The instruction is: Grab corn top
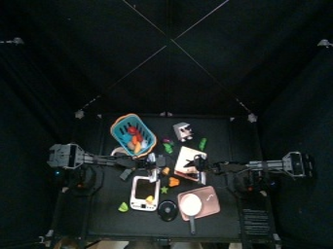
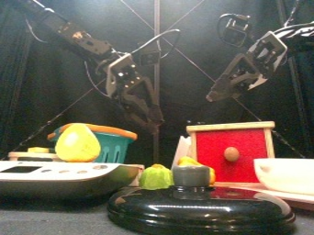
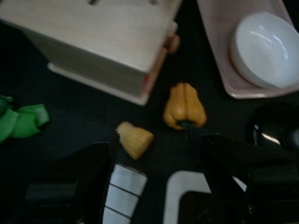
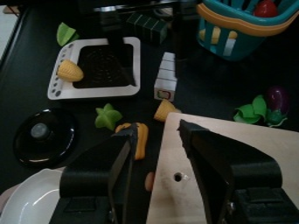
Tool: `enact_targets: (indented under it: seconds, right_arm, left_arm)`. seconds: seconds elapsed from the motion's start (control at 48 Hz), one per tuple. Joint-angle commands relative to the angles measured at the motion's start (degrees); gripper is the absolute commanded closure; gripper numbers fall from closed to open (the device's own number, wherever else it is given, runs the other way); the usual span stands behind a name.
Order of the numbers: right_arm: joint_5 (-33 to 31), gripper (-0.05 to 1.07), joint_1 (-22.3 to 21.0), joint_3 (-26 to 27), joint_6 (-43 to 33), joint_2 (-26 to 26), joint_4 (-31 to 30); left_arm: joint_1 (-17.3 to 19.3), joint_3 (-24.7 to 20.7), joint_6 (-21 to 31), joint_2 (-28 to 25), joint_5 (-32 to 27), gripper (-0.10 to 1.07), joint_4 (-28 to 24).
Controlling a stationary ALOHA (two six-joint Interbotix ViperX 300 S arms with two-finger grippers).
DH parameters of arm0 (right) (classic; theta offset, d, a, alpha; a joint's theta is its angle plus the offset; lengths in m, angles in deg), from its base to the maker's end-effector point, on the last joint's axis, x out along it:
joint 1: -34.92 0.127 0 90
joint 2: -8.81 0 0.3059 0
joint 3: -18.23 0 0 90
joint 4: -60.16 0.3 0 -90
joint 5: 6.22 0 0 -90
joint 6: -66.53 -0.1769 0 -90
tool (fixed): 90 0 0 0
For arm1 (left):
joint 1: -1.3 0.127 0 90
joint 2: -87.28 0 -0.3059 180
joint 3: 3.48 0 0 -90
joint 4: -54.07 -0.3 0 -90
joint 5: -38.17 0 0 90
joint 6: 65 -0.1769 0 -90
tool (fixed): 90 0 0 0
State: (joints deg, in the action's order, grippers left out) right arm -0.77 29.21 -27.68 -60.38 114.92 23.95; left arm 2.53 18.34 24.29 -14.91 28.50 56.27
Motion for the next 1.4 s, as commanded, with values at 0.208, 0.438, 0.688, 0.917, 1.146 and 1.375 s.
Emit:
enact_targets:
  seconds: [0.208, 0.438, 0.688, 0.917, 1.146, 1.375]
  right_arm:
    - [0.44, 0.22, 0.09, 0.44, 0.00, 0.44, 0.18]
    - [0.44, 0.22, 0.09, 0.62, 0.00, 0.26, 0.18]
    - [0.35, 0.22, 0.09, 0.70, 0.00, 0.00, 0.18]
    - [0.35, 0.22, 0.09, 0.88, 0.00, -0.35, 0.18]
    - [0.35, 0.22, 0.09, 0.97, 0.00, -0.53, 0.18]
    - [0.44, 0.22, 0.09, 0.97, 0.00, -0.53, 0.09]
  left_arm:
    - [-10.02, -0.53, 0.00, 2.02, -9.76, 0.02, -3.16]
    - [-13.54, -1.67, 0.18, 2.46, -15.21, 0.01, 0.79]
    - [-14.50, -1.32, -0.09, 2.29, -15.56, 0.01, 5.10]
    - [-15.21, -0.62, -0.09, 0.44, -15.64, 0.01, 6.06]
    - [-15.21, -0.18, -0.09, -0.97, -15.29, 0.02, 6.06]
    - [-15.21, 0.70, 0.09, -1.49, -15.29, 0.02, 6.68]
